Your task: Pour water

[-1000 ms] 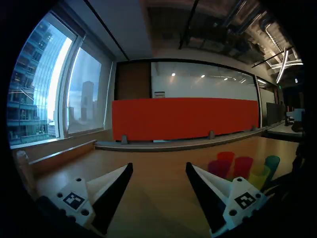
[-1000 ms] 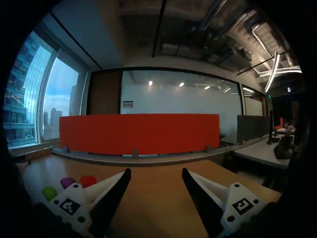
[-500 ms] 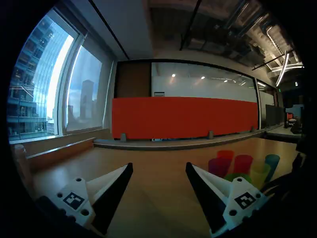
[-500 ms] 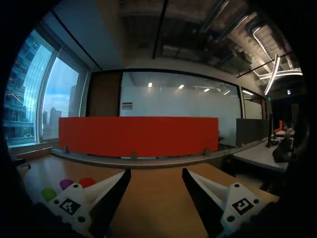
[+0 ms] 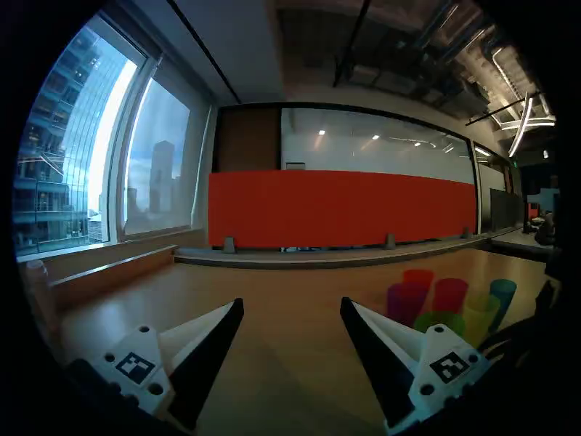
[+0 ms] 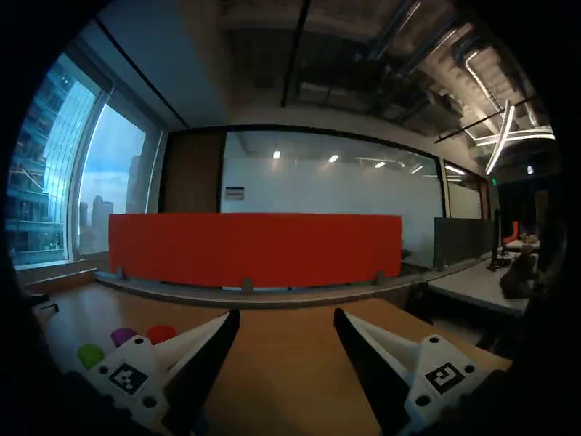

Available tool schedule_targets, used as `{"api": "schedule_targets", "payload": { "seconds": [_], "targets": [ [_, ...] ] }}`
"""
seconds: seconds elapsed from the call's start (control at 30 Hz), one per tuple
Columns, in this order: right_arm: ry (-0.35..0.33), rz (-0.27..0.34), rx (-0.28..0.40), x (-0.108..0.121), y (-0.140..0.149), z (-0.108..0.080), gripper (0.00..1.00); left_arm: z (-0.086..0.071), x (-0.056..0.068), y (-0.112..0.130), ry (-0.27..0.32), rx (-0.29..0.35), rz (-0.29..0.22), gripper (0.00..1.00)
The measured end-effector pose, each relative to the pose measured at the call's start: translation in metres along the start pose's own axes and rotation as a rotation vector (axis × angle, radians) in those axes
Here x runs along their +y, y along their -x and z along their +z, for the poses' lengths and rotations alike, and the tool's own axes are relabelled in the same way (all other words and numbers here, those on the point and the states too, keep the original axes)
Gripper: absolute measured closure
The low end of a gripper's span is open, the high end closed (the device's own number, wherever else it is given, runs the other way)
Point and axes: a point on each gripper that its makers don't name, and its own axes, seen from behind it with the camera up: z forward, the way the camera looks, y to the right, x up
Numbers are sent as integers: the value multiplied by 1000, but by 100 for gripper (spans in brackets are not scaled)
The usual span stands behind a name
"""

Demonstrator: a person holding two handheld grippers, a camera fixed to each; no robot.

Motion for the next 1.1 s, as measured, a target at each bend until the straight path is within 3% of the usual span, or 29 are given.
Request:
{"api": "schedule_targets", "payload": {
  "seconds": [0.7,1.1],
  "targets": [
    [2,20,19,7,4,-2,0,1,0,-1,3,-3,5,1],
    [-18,-39,23,0,20,4,0,0,0,-1,3,-3,6,1]
  ]
}}
